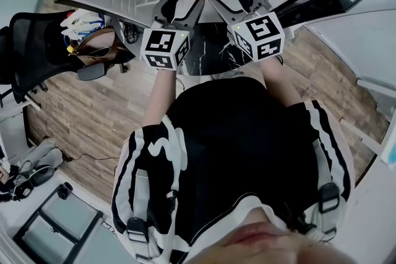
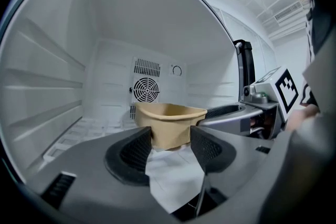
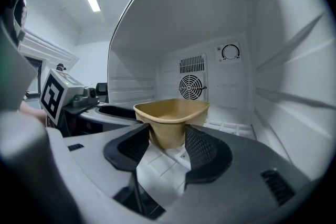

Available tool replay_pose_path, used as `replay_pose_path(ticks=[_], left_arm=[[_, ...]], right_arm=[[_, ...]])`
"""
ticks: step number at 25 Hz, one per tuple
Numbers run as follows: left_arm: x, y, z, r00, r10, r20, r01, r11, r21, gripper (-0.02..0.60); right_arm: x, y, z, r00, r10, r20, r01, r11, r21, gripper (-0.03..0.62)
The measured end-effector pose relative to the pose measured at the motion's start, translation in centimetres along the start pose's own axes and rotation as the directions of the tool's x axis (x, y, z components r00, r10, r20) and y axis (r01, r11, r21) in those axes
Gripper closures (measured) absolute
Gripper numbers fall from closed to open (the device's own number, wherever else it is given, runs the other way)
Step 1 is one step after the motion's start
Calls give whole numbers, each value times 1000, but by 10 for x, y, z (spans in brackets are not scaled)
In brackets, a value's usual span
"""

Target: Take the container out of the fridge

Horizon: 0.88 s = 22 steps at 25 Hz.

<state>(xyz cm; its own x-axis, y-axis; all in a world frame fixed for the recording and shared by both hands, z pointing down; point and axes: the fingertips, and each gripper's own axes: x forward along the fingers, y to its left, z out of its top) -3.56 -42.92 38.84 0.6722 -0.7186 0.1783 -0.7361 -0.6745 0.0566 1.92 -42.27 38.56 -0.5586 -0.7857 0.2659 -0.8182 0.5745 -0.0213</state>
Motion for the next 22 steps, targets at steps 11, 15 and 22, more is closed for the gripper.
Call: replay_pose_path(ticks=[11, 15, 22], left_arm=[[-7, -3, 3, 1000, -1, 7, 1, 1000, 4, 345], [-10, -4, 3, 1000, -3, 11, 3, 1000, 2, 345], [-16, -6, 2, 1000, -8, 15, 8, 1000, -2, 345]], right_arm=[[-5, 6, 3, 1000, -3, 6, 3, 1000, -4, 378], [-7, 8, 3, 1000, -5, 6, 5, 1000, -3, 378], [-10, 13, 3, 1000, -8, 11, 8, 1000, 3, 378]])
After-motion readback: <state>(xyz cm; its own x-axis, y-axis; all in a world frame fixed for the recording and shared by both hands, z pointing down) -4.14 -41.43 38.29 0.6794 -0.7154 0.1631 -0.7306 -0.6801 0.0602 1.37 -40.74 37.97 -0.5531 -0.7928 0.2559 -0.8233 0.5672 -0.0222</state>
